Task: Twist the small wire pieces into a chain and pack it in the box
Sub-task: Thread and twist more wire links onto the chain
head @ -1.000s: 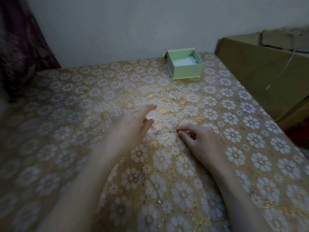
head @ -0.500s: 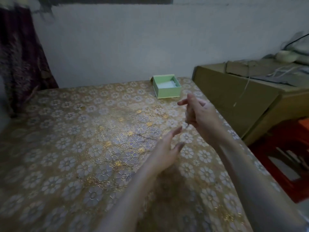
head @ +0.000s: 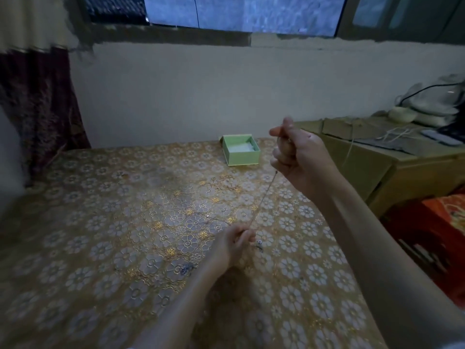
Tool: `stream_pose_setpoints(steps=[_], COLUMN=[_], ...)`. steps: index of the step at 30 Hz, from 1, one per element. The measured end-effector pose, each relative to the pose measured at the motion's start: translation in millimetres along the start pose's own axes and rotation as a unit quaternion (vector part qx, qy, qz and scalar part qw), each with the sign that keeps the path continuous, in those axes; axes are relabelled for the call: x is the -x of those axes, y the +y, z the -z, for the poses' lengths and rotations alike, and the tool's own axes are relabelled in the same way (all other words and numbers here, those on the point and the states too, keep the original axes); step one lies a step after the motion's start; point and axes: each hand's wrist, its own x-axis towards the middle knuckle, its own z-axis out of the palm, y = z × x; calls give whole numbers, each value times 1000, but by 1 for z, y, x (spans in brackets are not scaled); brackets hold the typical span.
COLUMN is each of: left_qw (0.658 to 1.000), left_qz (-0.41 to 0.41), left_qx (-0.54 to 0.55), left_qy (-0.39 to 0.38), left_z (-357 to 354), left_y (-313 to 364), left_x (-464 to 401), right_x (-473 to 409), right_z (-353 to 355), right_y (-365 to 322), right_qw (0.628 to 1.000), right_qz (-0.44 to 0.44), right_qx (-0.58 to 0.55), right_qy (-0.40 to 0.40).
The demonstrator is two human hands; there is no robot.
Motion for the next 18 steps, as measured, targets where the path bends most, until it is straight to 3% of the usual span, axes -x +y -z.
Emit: stream_pose_setpoints(steps=[5,10,14,18], left_qw=[999,990,991,953], left_qz=[-8,24,27,34], left_qx=[32,39,92,300], left_qy=[25,134,92,27], left_z=[21,53,57,48], left_y=[13,19,35,59], left_x=[20,63,108,142], right_x=[11,53,88,117], right_z=[4,5,-20,-50], right_y=[-11,10,30,37], right_qw=[997,985,973,970], right_qz=[-6,-77,-145,-154], right_qx=[-67,-145,-179,-165], right_qy=[45,46,-6,-90])
